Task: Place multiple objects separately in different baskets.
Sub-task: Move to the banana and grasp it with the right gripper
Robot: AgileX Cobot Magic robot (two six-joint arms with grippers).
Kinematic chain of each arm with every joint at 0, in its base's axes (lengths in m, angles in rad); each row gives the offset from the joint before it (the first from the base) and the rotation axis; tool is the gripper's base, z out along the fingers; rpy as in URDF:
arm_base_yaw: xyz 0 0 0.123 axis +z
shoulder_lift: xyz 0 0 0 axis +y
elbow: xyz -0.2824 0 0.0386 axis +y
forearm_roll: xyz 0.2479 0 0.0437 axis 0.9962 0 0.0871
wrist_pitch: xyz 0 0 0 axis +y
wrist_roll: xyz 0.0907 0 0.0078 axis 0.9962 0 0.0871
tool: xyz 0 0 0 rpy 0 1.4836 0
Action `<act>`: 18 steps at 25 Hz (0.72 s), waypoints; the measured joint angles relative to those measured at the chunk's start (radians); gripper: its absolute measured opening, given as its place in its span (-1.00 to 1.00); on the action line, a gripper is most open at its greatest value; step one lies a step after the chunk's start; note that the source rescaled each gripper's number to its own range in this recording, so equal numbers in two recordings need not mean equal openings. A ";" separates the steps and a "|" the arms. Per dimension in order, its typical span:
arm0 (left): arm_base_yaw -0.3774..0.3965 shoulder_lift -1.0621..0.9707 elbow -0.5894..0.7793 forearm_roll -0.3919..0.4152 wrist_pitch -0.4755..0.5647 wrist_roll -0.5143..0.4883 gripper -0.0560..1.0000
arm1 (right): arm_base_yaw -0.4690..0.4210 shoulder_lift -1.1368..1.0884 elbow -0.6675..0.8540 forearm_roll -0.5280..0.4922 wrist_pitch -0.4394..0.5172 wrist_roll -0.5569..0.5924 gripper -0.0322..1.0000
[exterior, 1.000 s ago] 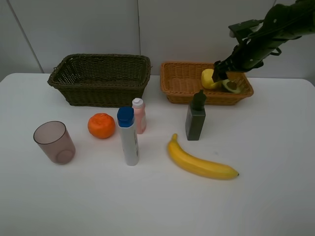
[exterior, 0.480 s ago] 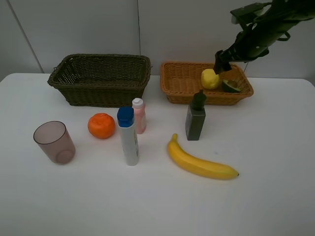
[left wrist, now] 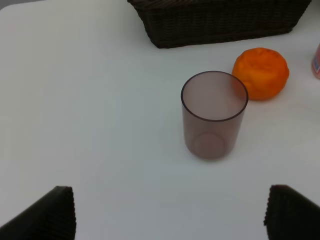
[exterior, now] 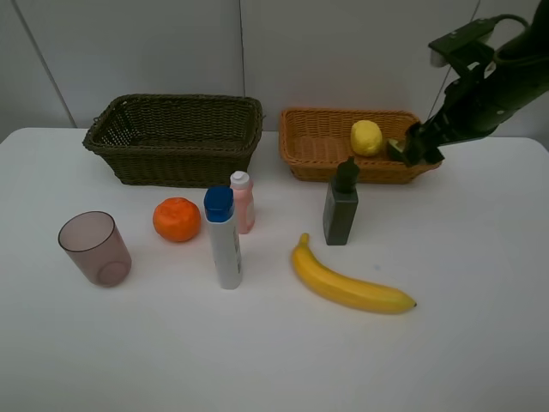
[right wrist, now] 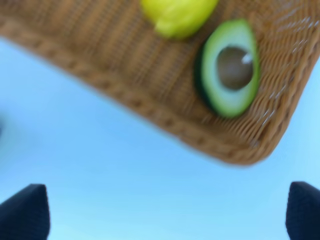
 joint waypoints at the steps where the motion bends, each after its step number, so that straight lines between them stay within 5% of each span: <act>1: 0.000 0.000 0.000 0.000 0.000 0.000 1.00 | 0.008 -0.024 0.026 -0.001 0.002 0.000 1.00; 18: 0.000 0.000 0.000 0.000 0.000 0.000 1.00 | 0.269 -0.112 0.256 0.011 0.115 -0.079 1.00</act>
